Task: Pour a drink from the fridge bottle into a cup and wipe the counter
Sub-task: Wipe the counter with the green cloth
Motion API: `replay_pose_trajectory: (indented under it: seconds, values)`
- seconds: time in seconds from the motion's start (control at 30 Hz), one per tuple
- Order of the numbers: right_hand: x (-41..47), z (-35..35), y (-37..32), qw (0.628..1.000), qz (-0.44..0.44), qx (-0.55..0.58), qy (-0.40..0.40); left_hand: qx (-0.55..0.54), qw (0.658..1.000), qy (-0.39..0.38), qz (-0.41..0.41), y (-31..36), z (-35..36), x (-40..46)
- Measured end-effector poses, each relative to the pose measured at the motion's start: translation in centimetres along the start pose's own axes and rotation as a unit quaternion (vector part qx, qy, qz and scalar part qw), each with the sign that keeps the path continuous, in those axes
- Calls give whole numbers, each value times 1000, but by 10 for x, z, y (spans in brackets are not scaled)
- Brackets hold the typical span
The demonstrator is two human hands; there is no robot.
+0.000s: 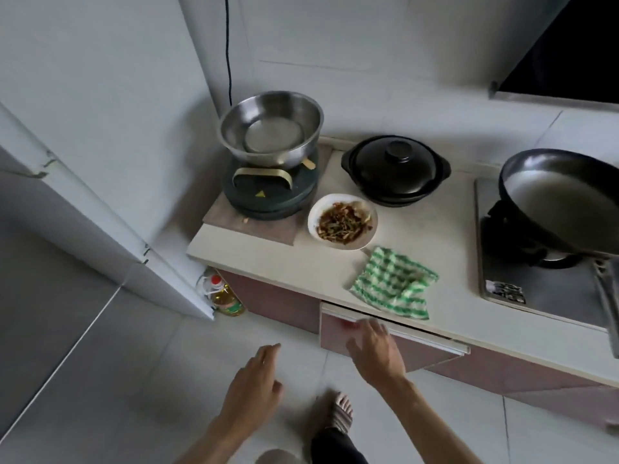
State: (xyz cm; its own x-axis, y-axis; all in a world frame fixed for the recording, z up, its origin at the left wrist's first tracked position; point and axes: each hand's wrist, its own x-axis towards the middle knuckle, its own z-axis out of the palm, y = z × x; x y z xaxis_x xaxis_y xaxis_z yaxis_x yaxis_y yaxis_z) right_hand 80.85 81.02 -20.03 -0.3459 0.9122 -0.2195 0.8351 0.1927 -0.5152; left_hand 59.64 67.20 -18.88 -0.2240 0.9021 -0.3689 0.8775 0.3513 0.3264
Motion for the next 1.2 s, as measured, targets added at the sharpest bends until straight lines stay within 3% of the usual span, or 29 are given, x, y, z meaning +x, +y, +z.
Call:
replay_pose_trajectory:
  seconds: [0.13,0.33,0.5,0.8,1.2]
  values:
    - [78,-31,8,996,-9,-36,83,12,998,60,14,12,-29,61]
    - [143,-20,39,992,70,-108,10,68,995,66,21,6,-55,134]
    - [143,4,64,982,118,-150,-14,80,995,67,6,-18,-64,167]
    - [148,32,66,973,127,-190,38,12,997,75,20,-52,-55,197]
    - [149,58,14,980,64,-187,-7,-23,993,112,30,-88,-68,236]
